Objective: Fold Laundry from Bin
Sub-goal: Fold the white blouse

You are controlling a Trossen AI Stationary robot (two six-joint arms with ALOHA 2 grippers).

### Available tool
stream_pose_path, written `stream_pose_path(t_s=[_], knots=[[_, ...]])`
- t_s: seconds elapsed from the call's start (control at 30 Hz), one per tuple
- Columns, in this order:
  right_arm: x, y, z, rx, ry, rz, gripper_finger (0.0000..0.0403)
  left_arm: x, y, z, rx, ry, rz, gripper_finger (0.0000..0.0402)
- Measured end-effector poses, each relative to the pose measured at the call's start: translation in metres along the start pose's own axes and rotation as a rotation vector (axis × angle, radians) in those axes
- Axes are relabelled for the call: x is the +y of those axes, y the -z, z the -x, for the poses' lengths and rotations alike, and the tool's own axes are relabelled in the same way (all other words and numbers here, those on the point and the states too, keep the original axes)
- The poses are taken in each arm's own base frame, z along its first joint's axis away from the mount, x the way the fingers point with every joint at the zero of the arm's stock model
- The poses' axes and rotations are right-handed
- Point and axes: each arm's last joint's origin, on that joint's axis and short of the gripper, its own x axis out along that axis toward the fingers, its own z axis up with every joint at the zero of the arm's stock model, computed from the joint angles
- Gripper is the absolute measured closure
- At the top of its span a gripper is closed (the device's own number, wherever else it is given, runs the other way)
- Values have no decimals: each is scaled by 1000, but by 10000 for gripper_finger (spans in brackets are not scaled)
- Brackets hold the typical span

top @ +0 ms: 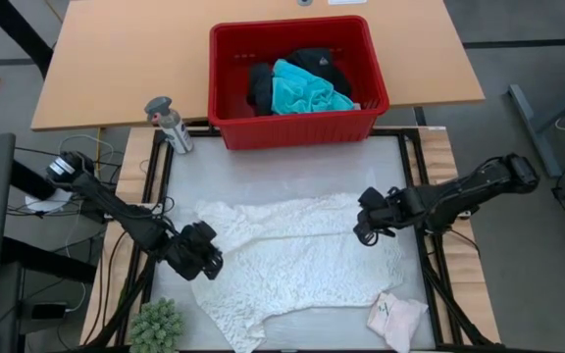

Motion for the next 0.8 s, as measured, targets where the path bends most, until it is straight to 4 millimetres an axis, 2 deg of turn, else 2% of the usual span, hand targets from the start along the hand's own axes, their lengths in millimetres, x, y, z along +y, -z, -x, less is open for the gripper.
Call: stream_pose_path(t_s=[0.13,0.33,0.4,0.6,0.8], knots=[[1,-7,-2,-17,-31,84,305,-7,0,0,4,64,-29,374],[0,-17,-5,-30,-92,342,195,-15,-2,1,-10,148,-54,323],[-4,-22,-7,-23,-93,417,170,-15,-2,1,-10,147,-52,305],[-22,-29,-31,44,-158,539,169,-14,-1,0,-7,134,-57,269],[-38,-45,-45,84,-209,468,181,-13,-1,0,-5,129,-44,264]])
